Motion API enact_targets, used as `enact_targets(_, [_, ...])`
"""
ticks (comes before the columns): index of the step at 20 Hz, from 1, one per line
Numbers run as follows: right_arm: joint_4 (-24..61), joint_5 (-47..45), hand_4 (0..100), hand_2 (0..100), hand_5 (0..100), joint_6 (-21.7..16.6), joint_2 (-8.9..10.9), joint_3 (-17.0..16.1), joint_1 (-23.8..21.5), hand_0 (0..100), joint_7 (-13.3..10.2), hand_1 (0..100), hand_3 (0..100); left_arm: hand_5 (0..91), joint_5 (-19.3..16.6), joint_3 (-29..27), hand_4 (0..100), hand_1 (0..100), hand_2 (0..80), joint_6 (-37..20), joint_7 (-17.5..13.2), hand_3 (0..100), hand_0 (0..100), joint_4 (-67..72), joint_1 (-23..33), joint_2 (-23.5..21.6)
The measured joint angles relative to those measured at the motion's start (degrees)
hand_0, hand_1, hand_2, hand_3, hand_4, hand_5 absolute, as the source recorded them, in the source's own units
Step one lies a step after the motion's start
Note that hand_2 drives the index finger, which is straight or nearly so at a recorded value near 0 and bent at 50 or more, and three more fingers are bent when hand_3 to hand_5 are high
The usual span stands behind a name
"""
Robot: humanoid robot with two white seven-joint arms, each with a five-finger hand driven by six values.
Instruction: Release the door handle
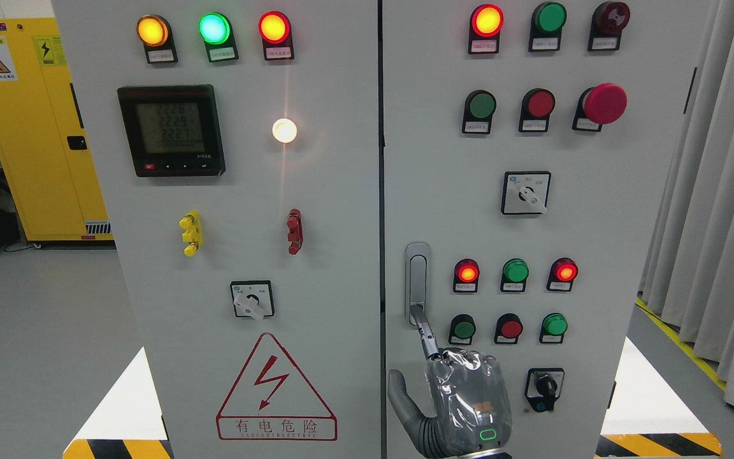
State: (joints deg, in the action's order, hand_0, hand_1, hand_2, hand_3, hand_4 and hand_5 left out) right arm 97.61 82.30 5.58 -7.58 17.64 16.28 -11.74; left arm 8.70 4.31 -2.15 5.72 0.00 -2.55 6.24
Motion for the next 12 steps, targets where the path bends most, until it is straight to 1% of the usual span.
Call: enact_targets(12, [-1.11, 0.13, 100, 0, 100, 0.62, 0.01, -0.13, 0.44, 60, 0.37, 34, 100, 0.0, 0.0, 0.0, 0, 56, 0.0, 0.0, 0.0, 0, 12, 0.0, 0.0, 0.0])
